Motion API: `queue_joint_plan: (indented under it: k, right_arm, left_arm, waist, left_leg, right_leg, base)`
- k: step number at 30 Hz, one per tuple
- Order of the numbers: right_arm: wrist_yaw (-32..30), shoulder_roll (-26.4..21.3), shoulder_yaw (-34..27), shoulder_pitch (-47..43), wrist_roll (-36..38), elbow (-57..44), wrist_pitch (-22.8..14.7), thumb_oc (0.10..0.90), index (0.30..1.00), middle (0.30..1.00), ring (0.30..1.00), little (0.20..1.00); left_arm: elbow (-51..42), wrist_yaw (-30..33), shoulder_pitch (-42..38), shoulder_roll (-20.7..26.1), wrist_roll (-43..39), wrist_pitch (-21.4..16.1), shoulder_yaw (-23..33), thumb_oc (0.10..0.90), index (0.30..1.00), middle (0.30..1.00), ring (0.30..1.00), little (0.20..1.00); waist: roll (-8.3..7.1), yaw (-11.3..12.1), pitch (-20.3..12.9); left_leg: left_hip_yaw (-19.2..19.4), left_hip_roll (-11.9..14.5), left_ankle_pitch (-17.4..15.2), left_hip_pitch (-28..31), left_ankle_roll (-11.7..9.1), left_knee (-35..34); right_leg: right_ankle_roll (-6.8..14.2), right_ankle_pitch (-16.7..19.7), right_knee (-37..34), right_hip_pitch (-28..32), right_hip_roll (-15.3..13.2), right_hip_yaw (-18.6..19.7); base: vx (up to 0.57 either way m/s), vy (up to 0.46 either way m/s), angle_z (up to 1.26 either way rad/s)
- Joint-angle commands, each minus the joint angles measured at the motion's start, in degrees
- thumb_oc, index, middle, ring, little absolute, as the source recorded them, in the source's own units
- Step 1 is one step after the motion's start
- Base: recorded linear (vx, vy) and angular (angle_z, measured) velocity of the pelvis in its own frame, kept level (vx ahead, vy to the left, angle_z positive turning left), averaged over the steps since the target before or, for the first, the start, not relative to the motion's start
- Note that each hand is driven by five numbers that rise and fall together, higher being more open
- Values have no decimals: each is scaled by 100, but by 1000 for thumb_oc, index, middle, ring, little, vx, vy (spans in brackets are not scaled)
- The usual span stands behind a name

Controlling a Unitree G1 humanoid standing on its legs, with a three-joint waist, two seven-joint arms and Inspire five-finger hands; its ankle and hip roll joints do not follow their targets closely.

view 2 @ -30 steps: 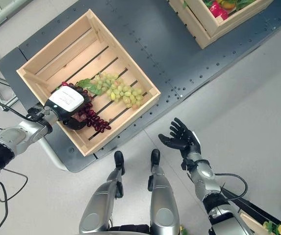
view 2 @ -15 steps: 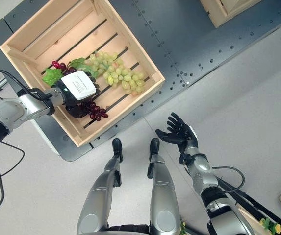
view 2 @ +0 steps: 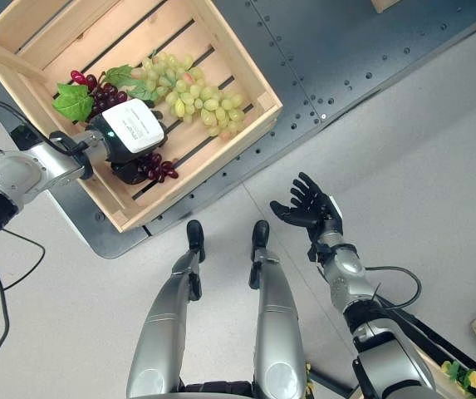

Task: Pick up the fruits from the basket on one side to the basket on the other side

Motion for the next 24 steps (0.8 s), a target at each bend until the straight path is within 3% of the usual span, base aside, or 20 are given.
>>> queue_joint_plan:
  k: [1, 6, 7, 8, 9, 16, 24]
  right_arm:
    - [-167, -204, -157, -157, 265, -402, -341, 800, 900, 900, 900, 900]
    - [-189, -235, -188, -243, 430, -453, -402, 800, 900, 900, 900, 900]
    - [-217, -236, -196, -252, 483, -506, -431, 800, 900, 900, 900, 900]
    - [-214, -233, -205, -253, 491, -517, -438, 800, 900, 900, 900, 900]
    - [-215, -226, -225, -254, 512, -557, -444, 800, 900, 900, 900, 900]
    - [-227, -183, -235, -260, 603, -706, -591, 800, 900, 900, 900, 900]
    - [-300, -209, -266, -295, 643, -773, -614, 800, 900, 900, 900, 900]
  left_arm:
    - [746, -703, 283, 98, 443, 855, 14, 800, 900, 900, 900, 900]
    - [950, -756, 264, 14, 680, 1223, 62, 800, 900, 900, 900, 900]
    - [1022, -702, 268, -4, 744, 1279, 84, 593, 589, 589, 589, 589]
    - [1039, -678, 266, -6, 757, 1290, 84, 533, 500, 500, 500, 500]
    - [1066, -596, 282, -19, 802, 1315, 113, 400, 300, 300, 300, 300]
    - [1216, -244, 329, -115, 945, 1272, 181, 400, 300, 300, 300, 300]
    - [1340, -264, 518, -99, 809, 1094, 265, 400, 300, 300, 300, 300]
  waist:
    - [-246, 4, -64]
    - [-288, 5, -64]
    - [-299, 3, -64]
    - [-302, 1, -64]
    - [-315, 2, -64]
    - [-327, 5, -64]
    - [-275, 15, -64]
  left_leg:
    - [206, 191, -823, -174, -128, 792]
    - [205, 201, -852, -377, -127, 926]
    - [192, 190, -861, -438, -126, 963]
    - [186, 189, -863, -453, -126, 974]
    - [176, 185, -866, -477, -123, 987]
    - [197, 173, -885, -478, -105, 986]
    - [254, 162, -915, -155, -117, 927]
  right_leg:
    - [173, -25, -53, 144, -1, 0]
    - [169, -17, 32, -37, -34, -13]
    - [167, -10, 46, -89, -31, -1]
    - [168, -5, 48, -102, -30, 6]
    - [170, 2, 57, -128, -27, 15]
    - [176, 11, 88, -163, -32, 20]
    - [202, 7, -4, 149, -56, -12]
  base:
    - [0, 0, 0]
    - [-33, 26, -1]
    - [0, 0, 0]
    - [-41, 22, 0]
    - [-38, 6, -3]
    - [-45, 8, 0]
    - [-9, 3, 0]
